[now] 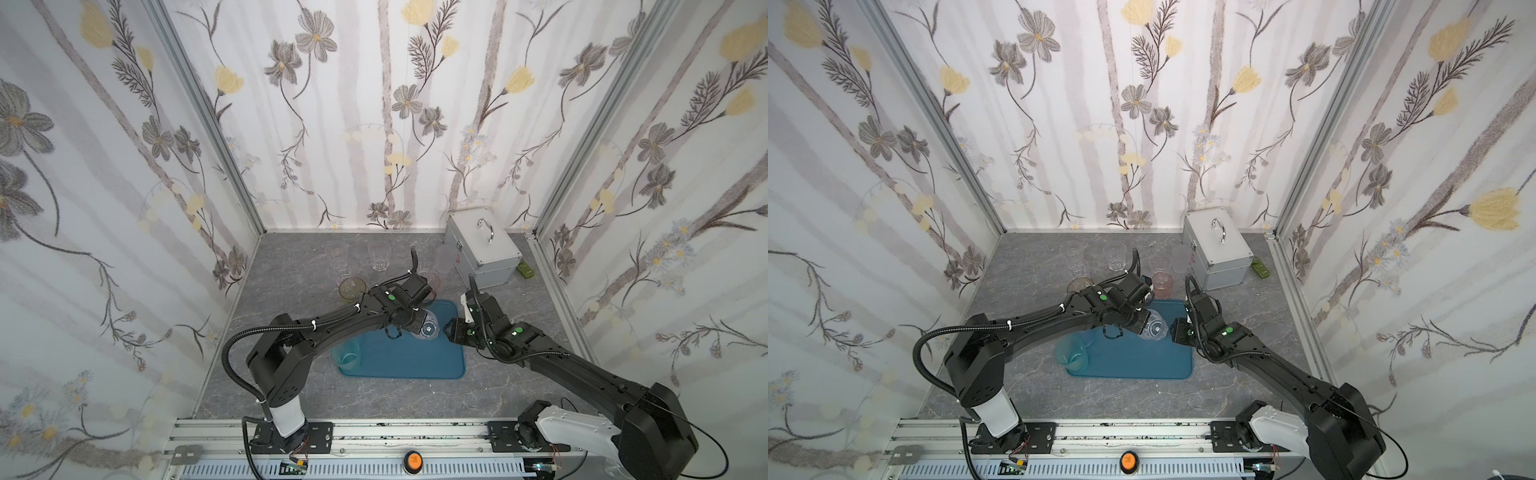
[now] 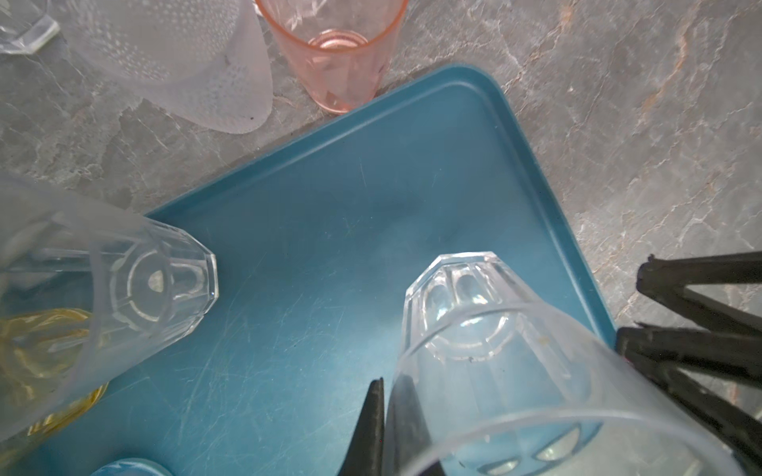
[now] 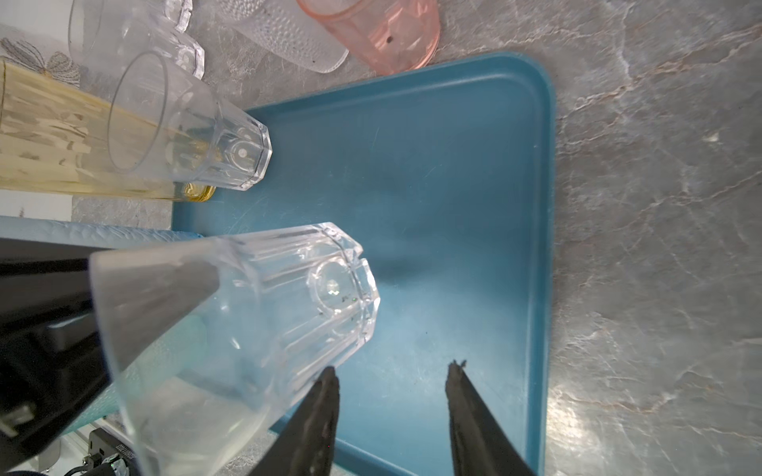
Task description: Place the glasses into the tray
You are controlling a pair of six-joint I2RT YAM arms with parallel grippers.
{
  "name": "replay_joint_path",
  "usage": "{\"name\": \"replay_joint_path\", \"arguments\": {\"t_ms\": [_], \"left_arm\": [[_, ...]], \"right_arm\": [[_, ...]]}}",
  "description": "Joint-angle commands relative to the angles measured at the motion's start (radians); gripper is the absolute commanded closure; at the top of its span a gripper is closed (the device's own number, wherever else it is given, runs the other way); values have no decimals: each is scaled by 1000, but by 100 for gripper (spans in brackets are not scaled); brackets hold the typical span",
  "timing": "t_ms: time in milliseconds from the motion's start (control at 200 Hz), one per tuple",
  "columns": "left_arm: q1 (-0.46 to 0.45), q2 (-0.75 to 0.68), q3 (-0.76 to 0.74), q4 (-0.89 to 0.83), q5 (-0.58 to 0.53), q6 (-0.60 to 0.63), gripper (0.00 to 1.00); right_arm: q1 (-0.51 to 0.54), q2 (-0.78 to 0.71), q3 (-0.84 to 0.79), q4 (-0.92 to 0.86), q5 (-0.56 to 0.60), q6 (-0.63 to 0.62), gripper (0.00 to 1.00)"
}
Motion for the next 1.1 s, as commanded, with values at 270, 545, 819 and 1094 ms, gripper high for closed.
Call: {"name": "replay_joint_path", "arguments": {"t_ms": [270, 545, 819, 1094], "left_arm": [[2, 51, -1, -89, -47, 33, 96], [4, 55, 32, -116, -45, 39, 75], [18, -38, 90, -152, -43, 52, 63], [180, -197, 80, -150, -46, 102, 60]], "right_arm": [[63, 115, -5, 140, -30, 45, 57], [69, 203, -19, 205, -38, 50, 57], [112, 292, 4, 244, -53, 64, 57], [208, 420, 137, 255, -57, 88, 57]]}}
